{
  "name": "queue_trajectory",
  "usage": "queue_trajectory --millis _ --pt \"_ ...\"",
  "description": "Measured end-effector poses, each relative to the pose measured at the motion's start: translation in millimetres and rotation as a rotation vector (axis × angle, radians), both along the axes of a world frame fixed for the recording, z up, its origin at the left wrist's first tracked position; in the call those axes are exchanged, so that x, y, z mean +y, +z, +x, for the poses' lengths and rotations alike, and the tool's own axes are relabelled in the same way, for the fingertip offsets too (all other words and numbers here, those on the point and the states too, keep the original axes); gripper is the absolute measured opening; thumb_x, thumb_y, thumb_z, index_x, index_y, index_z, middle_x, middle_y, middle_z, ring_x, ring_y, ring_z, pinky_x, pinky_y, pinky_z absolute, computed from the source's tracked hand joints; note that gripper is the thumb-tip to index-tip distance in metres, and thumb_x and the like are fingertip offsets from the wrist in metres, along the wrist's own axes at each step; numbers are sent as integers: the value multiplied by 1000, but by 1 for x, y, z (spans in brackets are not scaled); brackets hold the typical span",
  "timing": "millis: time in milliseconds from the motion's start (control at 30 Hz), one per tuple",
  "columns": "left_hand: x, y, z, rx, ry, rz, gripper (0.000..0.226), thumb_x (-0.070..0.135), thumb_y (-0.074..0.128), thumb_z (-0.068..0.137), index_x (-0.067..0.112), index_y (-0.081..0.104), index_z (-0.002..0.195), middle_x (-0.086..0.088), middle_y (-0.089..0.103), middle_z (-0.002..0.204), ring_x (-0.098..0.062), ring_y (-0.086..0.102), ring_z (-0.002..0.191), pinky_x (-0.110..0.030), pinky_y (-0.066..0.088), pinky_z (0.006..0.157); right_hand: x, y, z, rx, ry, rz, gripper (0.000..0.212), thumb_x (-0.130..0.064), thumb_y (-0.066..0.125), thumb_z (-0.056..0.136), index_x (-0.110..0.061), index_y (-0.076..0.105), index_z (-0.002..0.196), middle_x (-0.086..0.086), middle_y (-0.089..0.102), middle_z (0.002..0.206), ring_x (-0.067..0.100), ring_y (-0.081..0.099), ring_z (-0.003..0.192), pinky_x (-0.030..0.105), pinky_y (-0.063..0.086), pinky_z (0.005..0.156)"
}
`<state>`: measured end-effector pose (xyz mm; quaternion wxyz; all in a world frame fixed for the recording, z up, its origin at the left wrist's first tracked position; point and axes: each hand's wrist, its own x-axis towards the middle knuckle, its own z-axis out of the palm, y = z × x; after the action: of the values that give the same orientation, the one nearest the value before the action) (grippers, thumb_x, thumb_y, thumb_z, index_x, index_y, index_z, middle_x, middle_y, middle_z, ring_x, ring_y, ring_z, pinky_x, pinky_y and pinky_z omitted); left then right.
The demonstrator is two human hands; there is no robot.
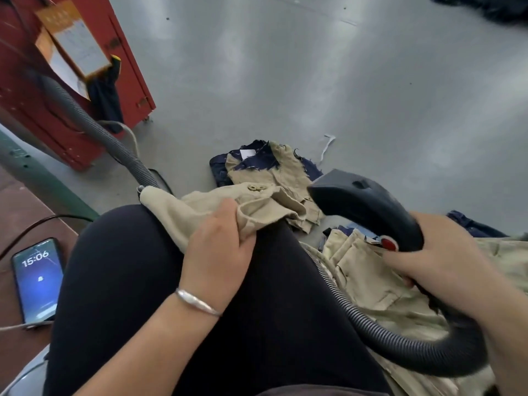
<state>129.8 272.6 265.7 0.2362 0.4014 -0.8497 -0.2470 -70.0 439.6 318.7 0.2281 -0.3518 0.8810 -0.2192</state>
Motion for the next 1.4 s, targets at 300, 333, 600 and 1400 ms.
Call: queue_trajectory --millis 300,333,600,1400 --pt "-36 4 -3 405 67 512 15 8 41 80 16 45 67 10 53 62 -12 47 64 -35 44 66 -53 -35 17 97 179 156 16 -29 69 82 -34 57 91 -11 60 69 8 59 60 25 40 52" --pt "-41 10 0 518 88 603 20 2 42 82 14 52 69 9 57 63 -10 49 63 -28 45 62 -59 -40 7 107 152 172 16 -29 69 83 -32 58 93 -9 62 71 12 62 61 25 43 54" --pt "-83 69 49 508 -310 335 31 32 46 100 10 65 111 -24 64 71 -38 58 43 -43 49 33 -50 -29 -58 85 -134 66 18 -12 72 78 -21 56 76 7 65 61 18 65 46 28 50 50" --pt "50 33 -3 -590 -12 -94 110 87 -4 72 11 53 127 -21 51 132 -34 41 130 -52 30 103 -9 32 6 51 47 5 21 -24 81 67 -30 62 72 -6 63 48 6 54 35 19 37 33"
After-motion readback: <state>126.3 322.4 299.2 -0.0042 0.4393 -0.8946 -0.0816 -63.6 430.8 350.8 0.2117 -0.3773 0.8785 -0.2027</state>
